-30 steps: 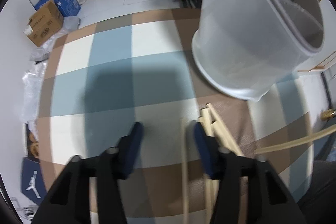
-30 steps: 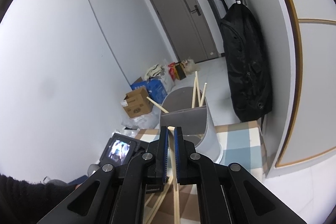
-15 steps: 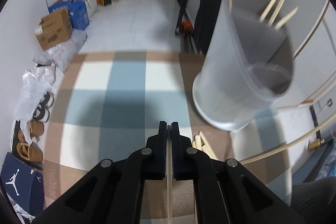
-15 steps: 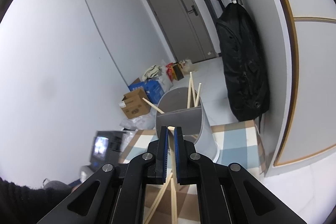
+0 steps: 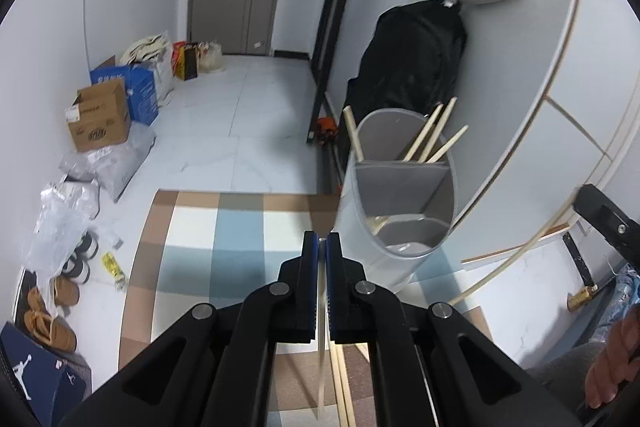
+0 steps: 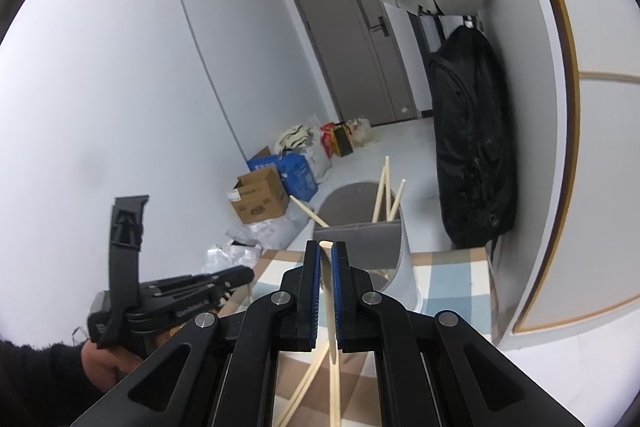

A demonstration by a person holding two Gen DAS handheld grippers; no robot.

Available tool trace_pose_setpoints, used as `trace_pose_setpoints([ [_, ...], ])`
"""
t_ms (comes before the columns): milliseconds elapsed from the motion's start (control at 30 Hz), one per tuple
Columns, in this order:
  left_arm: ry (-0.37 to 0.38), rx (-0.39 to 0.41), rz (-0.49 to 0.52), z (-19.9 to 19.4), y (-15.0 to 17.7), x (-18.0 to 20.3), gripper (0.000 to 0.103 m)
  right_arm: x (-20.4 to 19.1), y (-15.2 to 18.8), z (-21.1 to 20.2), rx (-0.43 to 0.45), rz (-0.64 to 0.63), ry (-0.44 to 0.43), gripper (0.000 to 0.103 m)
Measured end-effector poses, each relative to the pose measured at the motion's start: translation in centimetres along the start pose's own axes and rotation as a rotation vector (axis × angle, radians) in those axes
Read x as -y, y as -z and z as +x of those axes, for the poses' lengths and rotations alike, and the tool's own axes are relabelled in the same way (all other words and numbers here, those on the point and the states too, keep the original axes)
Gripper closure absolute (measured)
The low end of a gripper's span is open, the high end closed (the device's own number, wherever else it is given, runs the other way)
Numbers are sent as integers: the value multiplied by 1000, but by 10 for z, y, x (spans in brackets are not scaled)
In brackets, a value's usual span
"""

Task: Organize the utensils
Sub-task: 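Lift the chopsticks in both grippers up over the white holder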

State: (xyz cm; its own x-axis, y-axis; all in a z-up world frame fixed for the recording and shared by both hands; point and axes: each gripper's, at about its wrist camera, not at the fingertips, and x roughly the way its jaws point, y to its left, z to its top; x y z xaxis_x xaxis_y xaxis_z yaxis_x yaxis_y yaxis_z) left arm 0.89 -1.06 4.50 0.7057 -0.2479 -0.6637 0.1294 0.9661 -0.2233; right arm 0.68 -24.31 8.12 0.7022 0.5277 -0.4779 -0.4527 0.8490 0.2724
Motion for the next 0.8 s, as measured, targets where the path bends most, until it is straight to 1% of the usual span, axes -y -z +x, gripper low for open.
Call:
trace_pose_setpoints([
  [133,27,19,3,-5,-9,-8,103,-4,-9,-5,6,0,5,98],
  [367,47,80,18,-34,-25,5,103,-13,-32,-12,21,-16,11,98],
  [667,78,182,22,-58,-70,19,103,-17,-80,-16,39,-47,13,98],
  [800,98,201,19,-57,-92,24,103,-19,-104,-14,46,-70,15,98],
])
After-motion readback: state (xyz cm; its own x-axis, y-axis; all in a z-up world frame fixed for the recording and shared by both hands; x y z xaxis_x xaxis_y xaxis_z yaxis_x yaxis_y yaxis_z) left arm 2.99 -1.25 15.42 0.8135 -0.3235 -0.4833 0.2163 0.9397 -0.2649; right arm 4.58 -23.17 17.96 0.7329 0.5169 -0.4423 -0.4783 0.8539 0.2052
